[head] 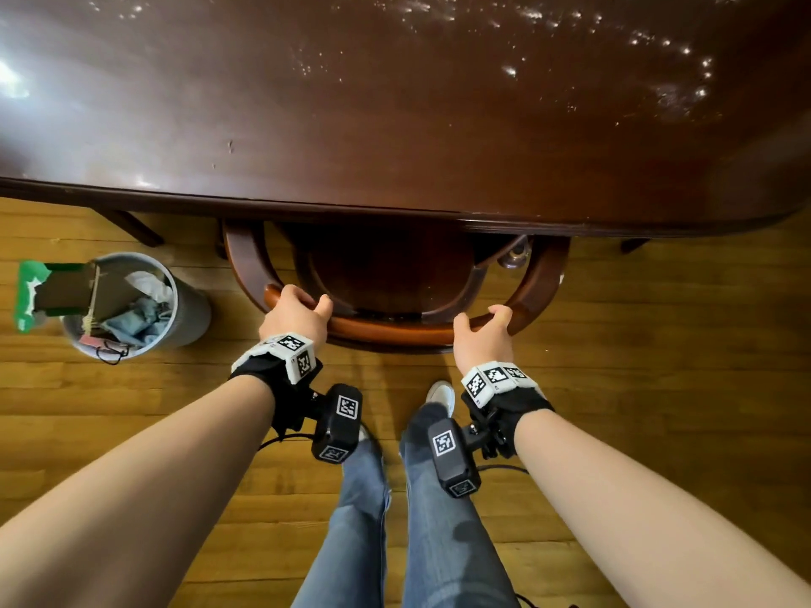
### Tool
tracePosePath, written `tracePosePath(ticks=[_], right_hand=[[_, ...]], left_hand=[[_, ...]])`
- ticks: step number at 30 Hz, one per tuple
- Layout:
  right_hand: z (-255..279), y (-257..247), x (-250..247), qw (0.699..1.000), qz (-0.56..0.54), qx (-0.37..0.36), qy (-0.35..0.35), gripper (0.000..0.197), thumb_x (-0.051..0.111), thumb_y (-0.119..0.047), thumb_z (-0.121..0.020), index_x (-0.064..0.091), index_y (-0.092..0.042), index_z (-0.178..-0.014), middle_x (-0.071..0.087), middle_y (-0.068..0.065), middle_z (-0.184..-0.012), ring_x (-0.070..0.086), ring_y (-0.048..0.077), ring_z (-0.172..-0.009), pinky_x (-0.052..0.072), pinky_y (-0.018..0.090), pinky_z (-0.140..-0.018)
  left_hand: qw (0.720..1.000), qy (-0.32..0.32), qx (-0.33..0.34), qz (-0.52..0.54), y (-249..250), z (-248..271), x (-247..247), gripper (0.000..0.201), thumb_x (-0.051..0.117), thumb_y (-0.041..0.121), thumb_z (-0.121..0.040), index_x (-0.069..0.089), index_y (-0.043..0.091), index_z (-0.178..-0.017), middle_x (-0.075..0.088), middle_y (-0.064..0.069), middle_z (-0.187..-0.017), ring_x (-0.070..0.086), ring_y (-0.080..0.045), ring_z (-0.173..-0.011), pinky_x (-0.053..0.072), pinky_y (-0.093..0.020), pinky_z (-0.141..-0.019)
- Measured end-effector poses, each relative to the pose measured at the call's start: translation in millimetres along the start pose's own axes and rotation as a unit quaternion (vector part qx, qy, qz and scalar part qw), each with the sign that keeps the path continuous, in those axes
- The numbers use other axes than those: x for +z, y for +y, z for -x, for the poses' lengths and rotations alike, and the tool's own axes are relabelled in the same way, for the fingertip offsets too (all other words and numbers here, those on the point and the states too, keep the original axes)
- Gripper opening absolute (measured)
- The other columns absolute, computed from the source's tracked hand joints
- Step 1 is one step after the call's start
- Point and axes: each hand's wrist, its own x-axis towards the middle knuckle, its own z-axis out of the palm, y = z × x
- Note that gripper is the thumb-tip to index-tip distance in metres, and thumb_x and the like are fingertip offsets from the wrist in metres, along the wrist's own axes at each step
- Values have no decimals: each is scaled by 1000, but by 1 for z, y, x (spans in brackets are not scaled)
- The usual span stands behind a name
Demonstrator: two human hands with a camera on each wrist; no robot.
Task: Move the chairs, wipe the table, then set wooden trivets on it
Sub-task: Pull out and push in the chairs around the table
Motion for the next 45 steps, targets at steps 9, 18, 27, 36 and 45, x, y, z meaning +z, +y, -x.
tracePosePath(ticks=[9, 18, 27, 36, 45], right_hand=[[-7, -4, -8, 1000, -11, 22, 5, 45, 52, -34, -91, 32, -22, -130, 54, 14, -117, 60, 26, -79, 51, 35, -64], [-6, 1, -7, 1000, -3, 1, 1, 48, 51, -39, -92, 32, -18, -132, 54, 15, -118, 53, 18, -67, 41, 26, -52], [-6, 3, -6, 1000, -20, -7, 17, 44, 52, -42, -92, 36, -16, -124, 55, 15, -113, 55, 18, -65, 35, 23, -45], [-11, 3, -13, 1000, -18, -17, 8, 44, 52, -41, -92, 36, -17, -125, 51, 13, -113, 51, 14, -61, 35, 23, -45], [-9, 1, -21, 999, 21, -14, -42, 46, 50, -45, -93, 35, -16, -126, 52, 15, -119, 52, 22, -72, 33, 25, -49]], left_hand=[[995, -43, -21, -93, 7, -8, 3, 60, 48, 58, -86, 42, 15, -128, 55, -20, -117, 59, -39, -97, 44, -39, -70], [998, -26, -5, -53, 0, -2, 6, 54, 44, 58, -88, 47, 18, -124, 53, -20, -117, 56, -35, -91, 41, -37, -69], [999, -20, -12, -23, -1, 8, 12, 52, 42, 56, -90, 46, 17, -124, 49, -22, -122, 54, -39, -100, 38, -37, -74], [1000, -7, -24, -6, 3, 13, 16, 64, 43, 57, -90, 31, 21, -142, 45, -23, -131, 53, -41, -110, 40, -40, -79], [1000, 3, -29, 7, 4, 11, 12, 66, 47, 52, -91, 26, 18, -143, 42, -24, -135, 50, -43, -115, 43, -48, -90]])
